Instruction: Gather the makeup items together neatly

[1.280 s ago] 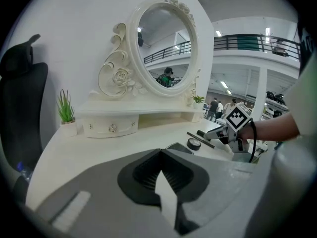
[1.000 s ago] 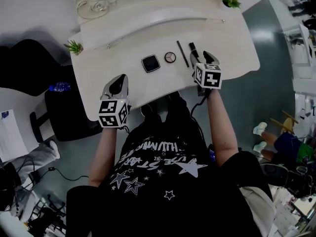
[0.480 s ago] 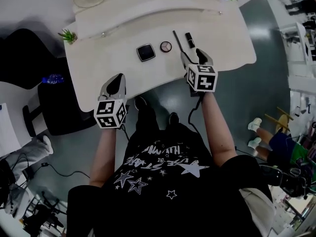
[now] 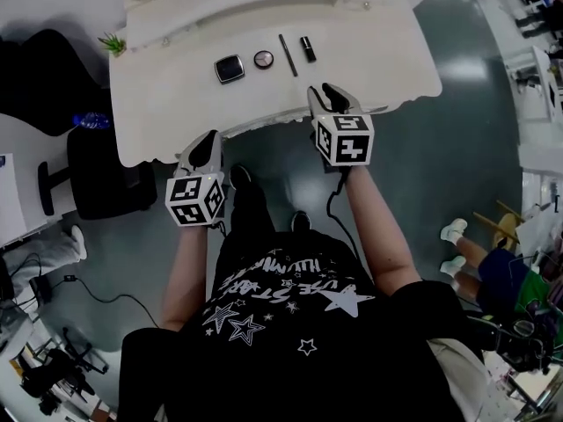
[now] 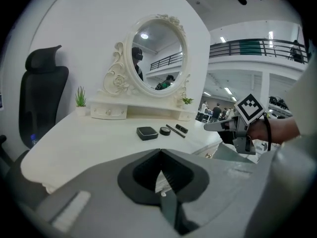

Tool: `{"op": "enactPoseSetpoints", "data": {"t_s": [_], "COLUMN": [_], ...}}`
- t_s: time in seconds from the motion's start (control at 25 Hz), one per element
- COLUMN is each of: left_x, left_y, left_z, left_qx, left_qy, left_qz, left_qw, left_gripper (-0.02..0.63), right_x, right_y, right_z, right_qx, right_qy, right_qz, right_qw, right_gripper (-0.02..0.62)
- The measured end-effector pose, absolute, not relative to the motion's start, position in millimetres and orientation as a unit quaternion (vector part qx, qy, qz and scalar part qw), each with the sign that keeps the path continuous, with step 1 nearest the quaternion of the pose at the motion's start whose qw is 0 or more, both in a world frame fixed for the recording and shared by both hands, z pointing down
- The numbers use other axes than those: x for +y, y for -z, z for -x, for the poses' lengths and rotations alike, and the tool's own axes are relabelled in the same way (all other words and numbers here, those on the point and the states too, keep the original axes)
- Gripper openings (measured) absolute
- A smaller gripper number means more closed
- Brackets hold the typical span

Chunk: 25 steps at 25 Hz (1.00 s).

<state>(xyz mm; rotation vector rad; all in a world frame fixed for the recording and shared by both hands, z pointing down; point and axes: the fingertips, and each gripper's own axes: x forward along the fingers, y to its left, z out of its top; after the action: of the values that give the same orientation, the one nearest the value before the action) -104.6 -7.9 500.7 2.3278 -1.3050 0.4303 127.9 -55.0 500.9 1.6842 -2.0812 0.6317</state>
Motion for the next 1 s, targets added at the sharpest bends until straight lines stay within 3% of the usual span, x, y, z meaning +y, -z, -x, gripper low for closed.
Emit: {"op": "enactPoseSetpoints", "data": {"t_s": [0.16,0.28,1.0], "left_x": [21.3,42.1,129.1], "left_y": [-492.4,-485.6,-447.0], "left_z": [82.9,68.8,39.8], "left_qx": [-0.473,-0.47,-0.49], "left_qy": [-0.15,-0.15,-0.123], "left_qz": [-0.843,-0.846,-0.846], "left_qw": [0.209,0.2,0.171], "left_gripper": [0.0,0.0,0.0], "right_x": [-25.2,-3.2,95.8], "right_y": [-486.6,-476.5,-437.1], "right_z": [-130.9,-137.9,-174.2], "right_qx": [-0.758,-0.766,-0.785], "right_qy": [-0.215,-0.218,-0.181], "right_qz": [-0.589,-0.583,-0.57], "right_qw": [0.179,0.16,0.163], "right_gripper": [0.101,0.031,0.029]}}
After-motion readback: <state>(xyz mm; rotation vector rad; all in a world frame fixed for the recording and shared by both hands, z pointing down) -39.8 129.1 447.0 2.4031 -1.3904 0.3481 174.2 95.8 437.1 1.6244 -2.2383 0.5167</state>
